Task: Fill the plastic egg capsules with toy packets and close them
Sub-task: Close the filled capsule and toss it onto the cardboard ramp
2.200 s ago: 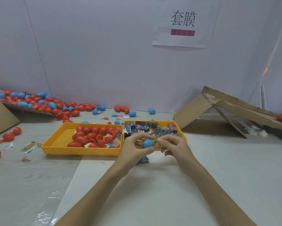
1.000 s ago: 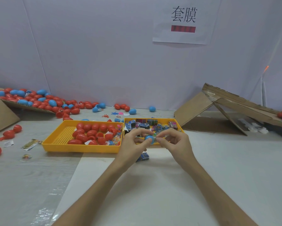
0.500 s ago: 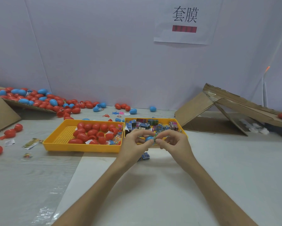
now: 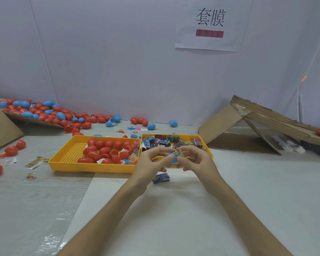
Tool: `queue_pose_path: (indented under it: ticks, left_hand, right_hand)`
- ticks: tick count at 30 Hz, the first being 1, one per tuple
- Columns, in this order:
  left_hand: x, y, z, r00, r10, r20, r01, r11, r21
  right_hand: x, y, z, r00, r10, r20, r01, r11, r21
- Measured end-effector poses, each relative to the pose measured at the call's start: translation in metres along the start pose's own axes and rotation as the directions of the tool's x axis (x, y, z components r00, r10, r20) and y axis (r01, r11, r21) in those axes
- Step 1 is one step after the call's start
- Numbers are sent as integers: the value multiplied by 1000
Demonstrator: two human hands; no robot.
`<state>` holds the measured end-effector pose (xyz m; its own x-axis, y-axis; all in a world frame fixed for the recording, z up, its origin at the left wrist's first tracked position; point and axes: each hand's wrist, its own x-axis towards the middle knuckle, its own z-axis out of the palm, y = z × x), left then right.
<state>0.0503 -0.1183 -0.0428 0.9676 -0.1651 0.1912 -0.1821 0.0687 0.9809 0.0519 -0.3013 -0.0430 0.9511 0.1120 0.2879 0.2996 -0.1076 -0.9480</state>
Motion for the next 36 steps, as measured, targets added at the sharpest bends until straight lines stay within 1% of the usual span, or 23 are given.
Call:
queue_pose_path:
  ticks: [10, 13, 15, 19, 22, 25, 28, 33, 36]
  left_hand:
    - [-1, -2, 0, 999, -44, 3, 44, 997, -55]
    - [-1, -1, 1, 997, -77, 9, 77, 991, -112]
    - [-1, -1, 0, 994, -103, 41, 108, 979, -172]
    - [-1, 0, -3, 984, -158, 84, 170, 970, -176]
    - [-2, 0, 0, 970, -216, 115, 235, 951, -200]
    - [-2, 0, -1, 952, -247, 181, 294, 904, -310]
    - [-2, 4, -3, 935, -243, 257, 334, 844, -419]
    - [-1, 5, -5, 934, -203, 293, 327, 814, -479]
    - [-1, 3, -7, 934, -170, 314, 317, 800, -509]
  right_hand:
    - [-2, 0, 0, 997, -36, 67, 36, 999, -4]
    - [-2, 0, 0, 998, -45, 48, 45, 999, -6]
    - [-2, 1, 1, 998, -59, 12, 59, 998, 7]
    - [-2, 3, 4, 994, -106, -41, 105, 994, -20]
    - [-2, 2, 4, 993, -119, -12, 119, 993, -18]
    - [-3, 1, 3, 994, -105, 37, 103, 994, 41]
    - [-3, -2, 2, 998, -60, 19, 57, 989, 133]
    - [-3, -2, 3, 996, 69, 48, -74, 992, 106]
    - [-3, -3, 3, 995, 81, 55, -88, 987, 134]
